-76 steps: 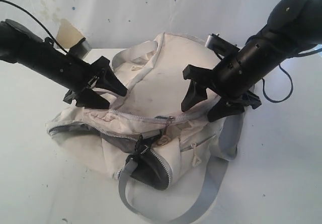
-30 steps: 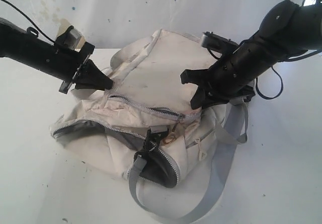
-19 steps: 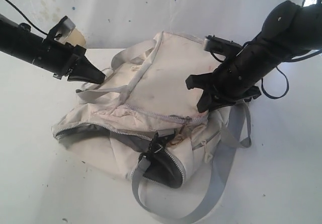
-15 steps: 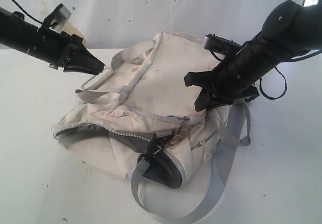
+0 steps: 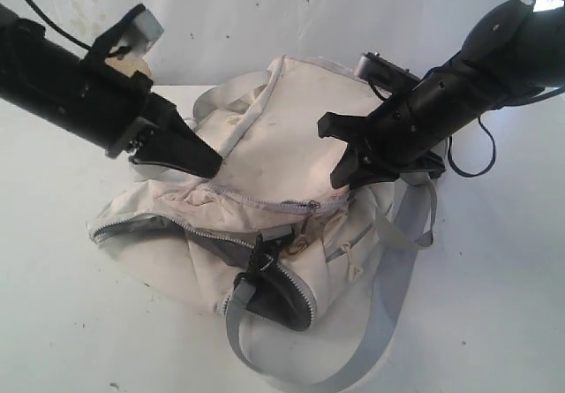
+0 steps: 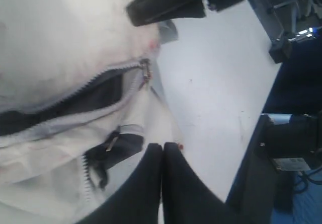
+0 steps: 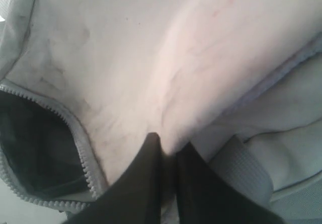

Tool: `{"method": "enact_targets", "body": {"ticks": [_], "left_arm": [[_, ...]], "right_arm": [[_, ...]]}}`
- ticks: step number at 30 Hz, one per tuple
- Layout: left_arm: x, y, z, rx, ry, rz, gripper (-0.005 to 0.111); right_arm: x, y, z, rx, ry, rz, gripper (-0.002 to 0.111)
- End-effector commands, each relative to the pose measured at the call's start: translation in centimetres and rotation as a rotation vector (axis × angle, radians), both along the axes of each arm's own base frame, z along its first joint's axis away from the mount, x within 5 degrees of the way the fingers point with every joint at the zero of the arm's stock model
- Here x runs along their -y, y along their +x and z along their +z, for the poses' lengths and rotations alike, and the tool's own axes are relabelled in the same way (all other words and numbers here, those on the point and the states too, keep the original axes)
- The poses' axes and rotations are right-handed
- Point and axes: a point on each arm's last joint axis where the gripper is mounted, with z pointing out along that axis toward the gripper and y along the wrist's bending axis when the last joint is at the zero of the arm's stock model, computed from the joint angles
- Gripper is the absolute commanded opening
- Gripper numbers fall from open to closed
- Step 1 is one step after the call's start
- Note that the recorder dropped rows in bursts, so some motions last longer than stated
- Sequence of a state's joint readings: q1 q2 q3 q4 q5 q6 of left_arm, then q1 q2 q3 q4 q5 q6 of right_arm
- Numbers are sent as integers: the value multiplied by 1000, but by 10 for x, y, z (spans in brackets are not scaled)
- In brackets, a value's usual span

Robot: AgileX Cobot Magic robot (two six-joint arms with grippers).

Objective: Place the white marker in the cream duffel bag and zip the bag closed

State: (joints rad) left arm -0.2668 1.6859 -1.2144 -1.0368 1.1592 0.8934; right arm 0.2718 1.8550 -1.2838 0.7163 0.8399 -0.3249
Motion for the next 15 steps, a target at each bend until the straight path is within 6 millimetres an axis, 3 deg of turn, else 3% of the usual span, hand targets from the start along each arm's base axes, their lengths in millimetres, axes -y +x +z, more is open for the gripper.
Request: {"method": "enact_targets", "body": {"ticks": [1, 12, 15], "left_arm": [[22, -27, -6, 1, -117, -45, 0], [71, -60, -45, 149, 22, -62, 2], [85, -61, -57, 176, 63, -33, 25]], "right_arm": [[0, -3, 1, -27, 16, 16, 0], [0, -5, 1, -39, 17, 27, 0], [0, -5, 1, -39, 17, 27, 0]]}}
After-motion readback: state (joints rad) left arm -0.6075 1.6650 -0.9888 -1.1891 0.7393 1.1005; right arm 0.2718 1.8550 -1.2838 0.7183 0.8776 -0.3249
